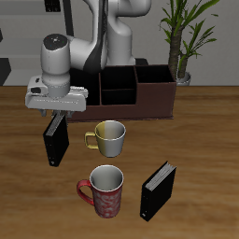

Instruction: Place the yellow book into the back desk caddy's right compartment

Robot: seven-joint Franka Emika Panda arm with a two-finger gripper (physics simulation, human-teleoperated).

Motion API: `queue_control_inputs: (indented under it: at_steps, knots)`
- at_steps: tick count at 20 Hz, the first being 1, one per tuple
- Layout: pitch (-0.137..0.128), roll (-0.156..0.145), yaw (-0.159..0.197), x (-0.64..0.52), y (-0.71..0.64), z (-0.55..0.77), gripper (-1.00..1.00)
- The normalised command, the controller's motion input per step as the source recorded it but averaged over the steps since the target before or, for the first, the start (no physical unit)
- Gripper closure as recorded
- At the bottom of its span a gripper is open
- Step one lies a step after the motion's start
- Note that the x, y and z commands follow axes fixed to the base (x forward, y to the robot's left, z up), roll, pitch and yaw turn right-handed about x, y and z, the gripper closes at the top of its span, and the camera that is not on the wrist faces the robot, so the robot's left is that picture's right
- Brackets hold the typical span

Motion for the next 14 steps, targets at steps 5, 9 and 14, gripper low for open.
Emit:
queue_control_inputs:
  at_steps: [5, 9, 14]
  knots:
    - [0.006, 0.003, -0.014, 0.0, 0.03, -0.07, 1.0]
    - [-0.003, -0.005, -0.025, 0.01, 0.0, -0.05, 1.0]
    - [-0.003, -0.007, -0.008, 0.02, -0.06, 0.01, 1.0]
